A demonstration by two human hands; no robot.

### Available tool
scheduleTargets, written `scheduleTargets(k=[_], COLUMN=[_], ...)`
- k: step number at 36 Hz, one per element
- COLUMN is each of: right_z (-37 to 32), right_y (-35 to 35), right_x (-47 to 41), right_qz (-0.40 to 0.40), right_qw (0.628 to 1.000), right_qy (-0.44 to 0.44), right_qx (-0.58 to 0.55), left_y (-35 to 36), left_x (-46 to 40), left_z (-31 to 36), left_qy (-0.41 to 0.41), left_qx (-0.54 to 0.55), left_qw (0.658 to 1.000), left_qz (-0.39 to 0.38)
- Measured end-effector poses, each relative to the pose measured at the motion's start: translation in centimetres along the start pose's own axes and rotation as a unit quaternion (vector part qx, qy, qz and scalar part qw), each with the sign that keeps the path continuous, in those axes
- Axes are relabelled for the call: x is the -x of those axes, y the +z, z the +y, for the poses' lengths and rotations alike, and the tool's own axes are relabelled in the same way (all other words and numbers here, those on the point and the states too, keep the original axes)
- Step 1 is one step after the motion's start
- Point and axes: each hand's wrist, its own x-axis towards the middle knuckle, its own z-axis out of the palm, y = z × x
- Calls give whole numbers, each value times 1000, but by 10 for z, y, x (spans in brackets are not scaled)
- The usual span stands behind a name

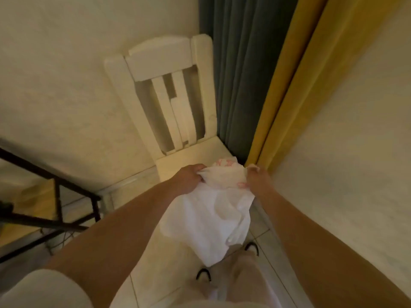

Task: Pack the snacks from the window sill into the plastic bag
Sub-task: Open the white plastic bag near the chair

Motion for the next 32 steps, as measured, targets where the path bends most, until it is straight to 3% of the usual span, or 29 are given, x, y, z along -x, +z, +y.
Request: scheduleTargets(k=[4,6,8,12,15,19,22,26,32], right_z=[25,46,57,112,158,219,262,325,377], right_y=[-13,-21,-30,-47,-57,-65,-68,-74,-87], right_x=[35,56,75,110,143,193,231,278,338], right_qz=[78,44,-36,-55,-60,-62,-24,34,143], right_qw=[994,996,999,976,965,976,978,936,898], right_qy=[-39,-45,-24,39,106,150,205,282,299], right_qx=[-62,-69,-33,205,231,146,-18,-207,-289], left_y=[18,33,44,76,109,158,199,261,329], left_x=[6,11,13,26,43,59,77,103,124], left_z=[26,40,49,83,110,142,163,192,241], left_qy=[29,51,65,122,169,195,218,256,300], left_qx=[13,5,-1,-69,-175,-215,-242,-271,-303], left_qw=[999,998,998,988,964,948,935,913,883], left_qz=[-19,-22,-12,-64,-112,-128,-137,-164,-196])
